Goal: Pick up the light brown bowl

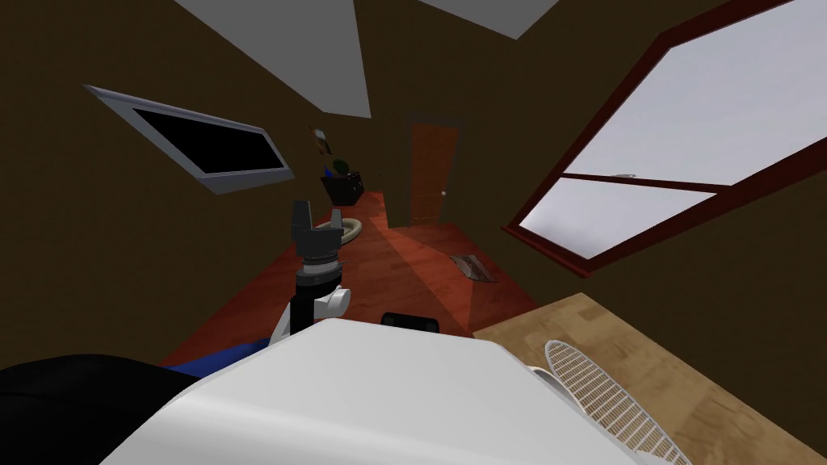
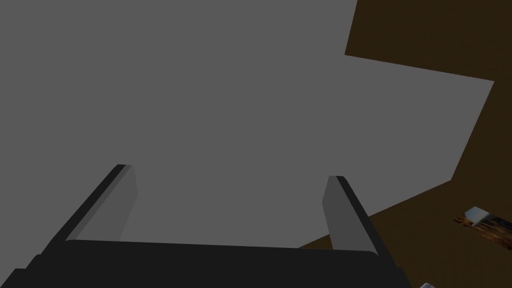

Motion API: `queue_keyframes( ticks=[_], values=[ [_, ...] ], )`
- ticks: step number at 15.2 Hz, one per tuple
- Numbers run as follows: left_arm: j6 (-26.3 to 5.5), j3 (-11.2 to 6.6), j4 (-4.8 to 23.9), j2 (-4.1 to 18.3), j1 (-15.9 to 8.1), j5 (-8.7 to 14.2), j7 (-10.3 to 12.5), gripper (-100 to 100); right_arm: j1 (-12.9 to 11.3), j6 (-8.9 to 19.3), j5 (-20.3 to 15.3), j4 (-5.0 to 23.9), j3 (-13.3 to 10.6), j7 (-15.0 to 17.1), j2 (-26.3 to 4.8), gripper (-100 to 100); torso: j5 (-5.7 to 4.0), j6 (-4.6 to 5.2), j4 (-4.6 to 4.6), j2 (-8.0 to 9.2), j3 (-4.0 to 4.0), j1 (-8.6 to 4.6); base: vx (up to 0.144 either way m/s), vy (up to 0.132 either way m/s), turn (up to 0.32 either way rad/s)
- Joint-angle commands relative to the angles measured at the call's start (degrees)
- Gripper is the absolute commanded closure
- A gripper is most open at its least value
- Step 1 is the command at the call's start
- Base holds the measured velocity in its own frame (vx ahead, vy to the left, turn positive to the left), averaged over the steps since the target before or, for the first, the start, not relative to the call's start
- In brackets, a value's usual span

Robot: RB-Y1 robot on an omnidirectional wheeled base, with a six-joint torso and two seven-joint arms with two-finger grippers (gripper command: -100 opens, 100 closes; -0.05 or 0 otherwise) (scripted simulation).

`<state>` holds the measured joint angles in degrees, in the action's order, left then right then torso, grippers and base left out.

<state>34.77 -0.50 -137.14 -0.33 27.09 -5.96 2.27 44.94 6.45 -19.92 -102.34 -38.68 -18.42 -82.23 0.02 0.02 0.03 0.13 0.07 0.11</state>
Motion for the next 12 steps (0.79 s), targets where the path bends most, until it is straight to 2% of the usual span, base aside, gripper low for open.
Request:
queue_keyframes(
  ticks=[1, 5, 6, 11, 12],
  values=[
    [0.0, 0.0, 0.0, 0.0, 0.0, 0.0, 0.0, 0, 0.0, 0.0, 0.0, 0.0, 0.0, 0.0, 0.0, 100, 0.0, 0.0, 0.0, 0.0, 0.0, 0.0, 0.0, 0.0, 0.0],
    [0.0, 0.0, 0.0, 0.0, 0.0, 0.0, 0.0, 0, 0.04, 0.06, 0.05, 0.03, 0.0, 0.06, -0.01, 100, -0.03, -0.04, 0.0, -0.05, -0.02, 0.01, 0.0, 0.0, 0.0],
    [0.0, 0.0, 0.0, 0.0, 0.0, 0.0, 0.0, 0, 1.0, 0.35, 0.13, -1.86, 0.69, 0.42, -2.08, 100, -0.04, -0.06, 0.0, -0.06, -0.03, 0.0, 0.015, 0.004, -0.098],
    [0.0, 0.0, 0.0, 0.0, 0.01, 0.0, 0.0, 0, 2.26, 1.35, 0.74, -5.71, 1.37, 1.26, -6.41, 100, 0.04, -0.08, -0.02, -0.17, -0.09, 0.08, 0.023, 0.006, -0.097],
    [0.0, 0.0, 0.0, 0.0, 0.01, 0.0, 0.0, 0, 1.96, 0.97, 0.57, -4.59, 1.22, 1.01, -5.16, 100, 0.06, -0.08, -0.02, -0.17, -0.09, 0.09, 0.013, 0.002, -0.034]
  ],
)
